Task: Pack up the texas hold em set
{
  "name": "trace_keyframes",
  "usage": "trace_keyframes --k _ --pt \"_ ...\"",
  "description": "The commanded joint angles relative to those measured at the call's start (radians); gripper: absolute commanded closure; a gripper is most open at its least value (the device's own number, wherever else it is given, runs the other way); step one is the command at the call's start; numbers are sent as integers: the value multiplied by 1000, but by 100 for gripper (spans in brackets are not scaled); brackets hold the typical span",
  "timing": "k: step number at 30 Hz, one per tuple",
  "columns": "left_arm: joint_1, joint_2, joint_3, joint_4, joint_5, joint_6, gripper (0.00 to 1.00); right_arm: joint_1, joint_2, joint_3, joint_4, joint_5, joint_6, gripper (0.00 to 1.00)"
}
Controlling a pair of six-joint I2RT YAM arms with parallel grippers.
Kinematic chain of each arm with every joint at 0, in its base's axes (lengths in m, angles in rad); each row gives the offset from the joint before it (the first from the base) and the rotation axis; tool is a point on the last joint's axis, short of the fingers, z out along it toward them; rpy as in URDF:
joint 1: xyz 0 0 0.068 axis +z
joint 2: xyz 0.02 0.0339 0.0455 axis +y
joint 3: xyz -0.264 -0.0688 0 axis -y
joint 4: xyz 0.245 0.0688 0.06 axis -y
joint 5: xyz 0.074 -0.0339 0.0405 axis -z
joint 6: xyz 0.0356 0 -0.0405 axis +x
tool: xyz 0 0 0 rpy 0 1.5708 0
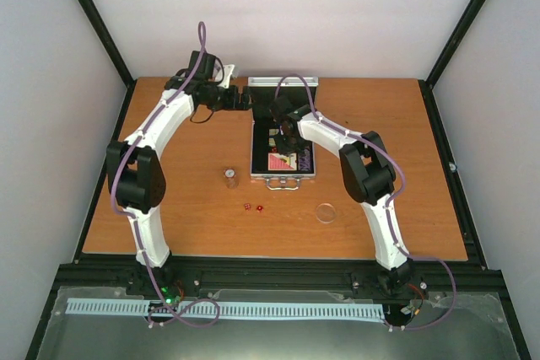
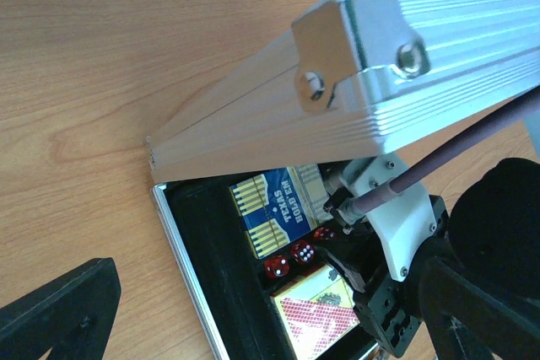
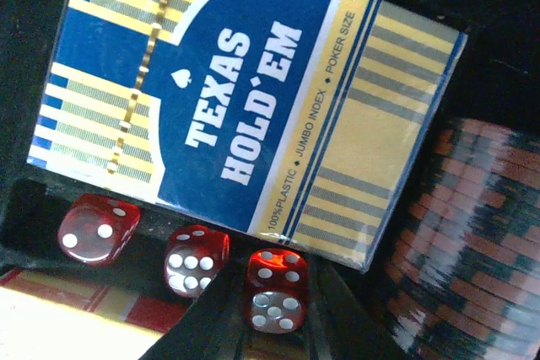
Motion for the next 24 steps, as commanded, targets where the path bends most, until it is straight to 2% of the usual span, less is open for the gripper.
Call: trace_keyframes --k 1,8,14,20,24 --pt "9 21 35 -9 3 7 0 -13 33 16 7 -20 -2 78" --pt "8 26 39 -9 0 9 0 -13 8 19 -3 -8 2 68" --pt "9 25 40 -9 -2 9 0 -13 -11 39 -17 19 2 64" --pt "8 24 39 -11 0 9 0 -13 -46 66 -34 25 1 54" --pt "9 25 42 -9 -1 8 0 -13 -78 77 -43 13 -4 42"
